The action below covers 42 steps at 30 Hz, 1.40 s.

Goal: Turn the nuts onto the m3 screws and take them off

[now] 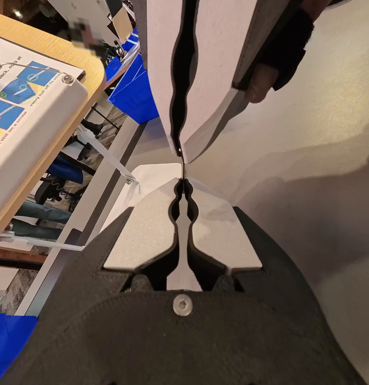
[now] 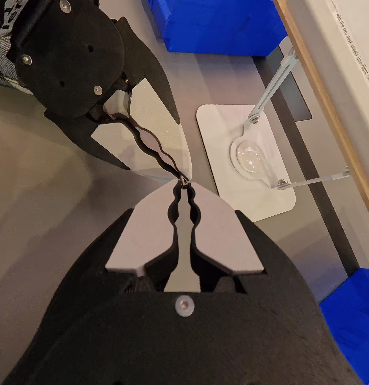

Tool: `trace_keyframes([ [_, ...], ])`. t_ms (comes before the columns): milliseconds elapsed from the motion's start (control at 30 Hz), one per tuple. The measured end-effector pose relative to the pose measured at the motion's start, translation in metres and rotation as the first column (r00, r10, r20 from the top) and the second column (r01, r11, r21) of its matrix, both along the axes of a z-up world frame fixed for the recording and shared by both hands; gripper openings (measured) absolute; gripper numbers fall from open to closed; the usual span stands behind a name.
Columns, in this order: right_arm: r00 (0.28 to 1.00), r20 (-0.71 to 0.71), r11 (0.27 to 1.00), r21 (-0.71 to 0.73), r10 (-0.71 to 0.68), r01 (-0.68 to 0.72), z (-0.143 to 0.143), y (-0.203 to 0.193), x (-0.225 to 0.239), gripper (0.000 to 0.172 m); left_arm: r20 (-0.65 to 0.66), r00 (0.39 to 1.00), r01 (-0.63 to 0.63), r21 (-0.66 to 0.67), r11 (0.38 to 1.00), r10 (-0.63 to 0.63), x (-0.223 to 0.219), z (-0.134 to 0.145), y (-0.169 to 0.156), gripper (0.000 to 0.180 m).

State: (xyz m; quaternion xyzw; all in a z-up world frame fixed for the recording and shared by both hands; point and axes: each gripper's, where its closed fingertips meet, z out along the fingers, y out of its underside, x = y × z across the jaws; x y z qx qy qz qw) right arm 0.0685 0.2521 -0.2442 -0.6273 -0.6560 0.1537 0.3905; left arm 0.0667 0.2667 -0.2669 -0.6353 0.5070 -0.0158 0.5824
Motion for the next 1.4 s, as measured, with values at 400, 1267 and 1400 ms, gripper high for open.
trace_keyframes([
  [400,0.995,-0.092,0.967,-0.254,-0.032,0.008,-0.012,-0.001,0.022,0.006,0.066,0.998,-0.020,-0.057,0.998,0.024,-0.011,0.001,0.008,0.001],
  [1267,0.938,0.302,0.943,-0.324,0.173,-0.069,-0.096,-0.043,0.041,0.009,0.080,0.996,-0.025,-0.094,0.995,0.033,-0.014,-0.004,0.011,0.001],
  [1400,0.937,0.308,0.949,-0.309,0.168,-0.069,-0.096,-0.043,0.042,0.008,0.080,0.996,-0.024,-0.096,0.995,0.031,-0.013,-0.004,0.010,0.001],
])
